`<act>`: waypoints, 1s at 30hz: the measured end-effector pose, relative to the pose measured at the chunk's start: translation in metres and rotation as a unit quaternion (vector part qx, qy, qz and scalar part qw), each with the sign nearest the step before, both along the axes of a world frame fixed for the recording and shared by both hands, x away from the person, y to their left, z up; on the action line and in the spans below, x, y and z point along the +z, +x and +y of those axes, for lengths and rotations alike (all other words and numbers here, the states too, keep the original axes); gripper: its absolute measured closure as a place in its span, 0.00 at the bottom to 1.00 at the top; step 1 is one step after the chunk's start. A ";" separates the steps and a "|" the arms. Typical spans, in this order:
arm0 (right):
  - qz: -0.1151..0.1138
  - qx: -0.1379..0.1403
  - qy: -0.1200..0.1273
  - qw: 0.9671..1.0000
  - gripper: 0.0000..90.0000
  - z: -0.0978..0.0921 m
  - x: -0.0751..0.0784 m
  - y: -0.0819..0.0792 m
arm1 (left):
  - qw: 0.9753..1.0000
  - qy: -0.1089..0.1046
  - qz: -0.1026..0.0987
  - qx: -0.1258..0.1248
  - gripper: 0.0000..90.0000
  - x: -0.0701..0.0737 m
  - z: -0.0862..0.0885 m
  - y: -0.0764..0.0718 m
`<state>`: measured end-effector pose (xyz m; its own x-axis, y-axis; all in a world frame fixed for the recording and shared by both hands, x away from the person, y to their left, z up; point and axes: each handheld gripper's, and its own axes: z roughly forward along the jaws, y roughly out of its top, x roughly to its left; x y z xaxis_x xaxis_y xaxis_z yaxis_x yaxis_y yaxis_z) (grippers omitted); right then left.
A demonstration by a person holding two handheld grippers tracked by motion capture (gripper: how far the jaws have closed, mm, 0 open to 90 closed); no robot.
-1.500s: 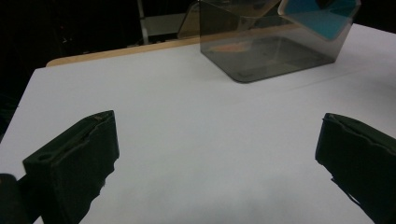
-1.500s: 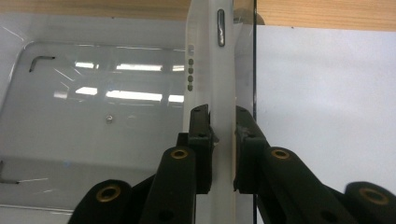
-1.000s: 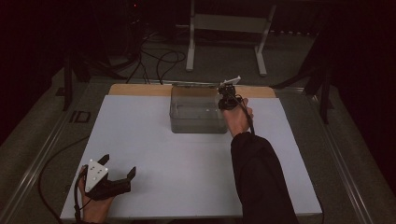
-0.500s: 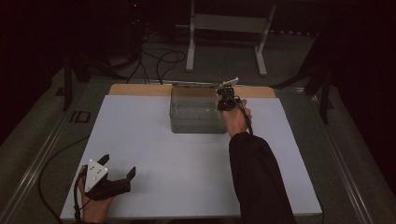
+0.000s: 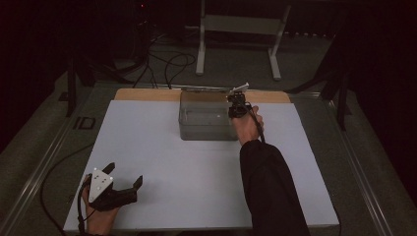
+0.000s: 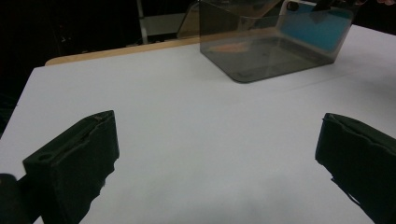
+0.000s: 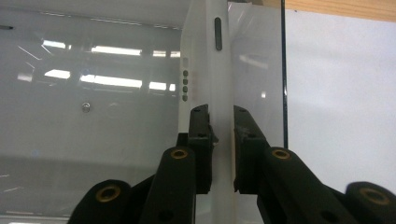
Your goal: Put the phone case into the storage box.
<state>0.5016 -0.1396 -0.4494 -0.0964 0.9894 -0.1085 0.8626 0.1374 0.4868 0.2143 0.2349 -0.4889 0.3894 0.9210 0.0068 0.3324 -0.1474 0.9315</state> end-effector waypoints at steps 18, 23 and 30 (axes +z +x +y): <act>-0.001 0.000 0.001 1.000 0.86 0.001 0.000 0.000 | 1.000 -0.001 0.000 -0.001 0.01 0.000 0.000 0.000; -0.002 0.008 0.002 1.000 0.83 0.001 0.000 -0.001 | 1.000 -0.001 0.000 -0.001 0.01 0.000 0.000 0.000; -0.017 0.030 -0.006 0.999 0.76 0.003 0.005 -0.004 | 1.000 -0.001 0.000 -0.001 0.01 0.000 0.000 0.000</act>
<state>0.4977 -0.1366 -0.4446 -0.1525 0.9804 -0.1245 0.8354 0.1952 0.5138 0.2142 0.2348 -0.4890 0.3908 0.9205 0.0053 0.3330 -0.1468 0.9314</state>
